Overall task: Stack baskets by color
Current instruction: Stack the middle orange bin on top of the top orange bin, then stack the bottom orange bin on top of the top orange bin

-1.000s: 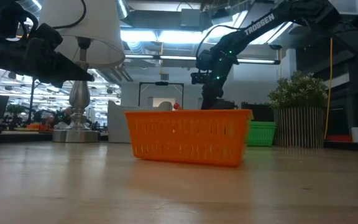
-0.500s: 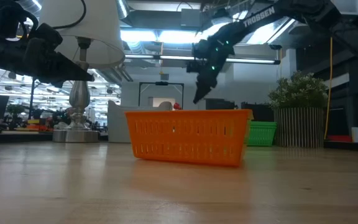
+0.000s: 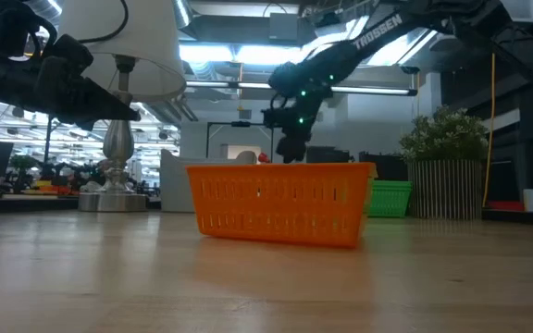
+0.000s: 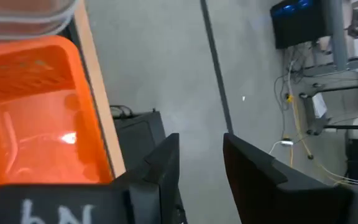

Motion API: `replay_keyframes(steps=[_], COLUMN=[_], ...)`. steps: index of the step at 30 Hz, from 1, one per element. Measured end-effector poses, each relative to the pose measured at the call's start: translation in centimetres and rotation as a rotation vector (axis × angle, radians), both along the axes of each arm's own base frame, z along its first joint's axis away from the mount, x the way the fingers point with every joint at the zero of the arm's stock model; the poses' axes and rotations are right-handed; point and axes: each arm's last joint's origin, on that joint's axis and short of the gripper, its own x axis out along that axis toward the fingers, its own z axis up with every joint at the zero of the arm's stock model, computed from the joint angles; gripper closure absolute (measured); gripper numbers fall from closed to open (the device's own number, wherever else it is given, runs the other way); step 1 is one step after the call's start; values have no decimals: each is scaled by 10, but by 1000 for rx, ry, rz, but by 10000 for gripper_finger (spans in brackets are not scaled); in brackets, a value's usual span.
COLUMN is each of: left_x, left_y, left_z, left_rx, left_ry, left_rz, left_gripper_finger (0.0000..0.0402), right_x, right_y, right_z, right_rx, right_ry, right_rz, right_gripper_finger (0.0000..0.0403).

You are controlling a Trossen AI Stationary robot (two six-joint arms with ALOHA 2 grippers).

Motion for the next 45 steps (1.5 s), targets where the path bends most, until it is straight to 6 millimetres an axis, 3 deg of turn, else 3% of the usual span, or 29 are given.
replay_keyframes(steps=[6,19,25,29,33,37,45], left_x=[0,0,0,0,0,0,0], left_y=[0,0,0,0,0,0,0], left_z=[0,0,0,0,0,0,0], left_rx=[0,0,0,0,0,0,0], left_ry=[0,0,1,1,0,0,1], left_rz=[0,0,0,-1,0,0,0], left_gripper_finger=[401,401,401,401,401,401,401], right_x=[-2,-8,-10,-10,-3,4,-11], right_y=[-1,-12,-8,-11,-5,28,110], right_z=[-21,-23,-35,-30,-9,16,56], right_rx=[-31,-10,25,-36,-48,154,1118], right_ry=[-32,-78,-60,-54,-7,90,110], right_rz=[-8,4,21,-29,-48,13,205], right_gripper_finger=[277,277,277,277,277,277,277])
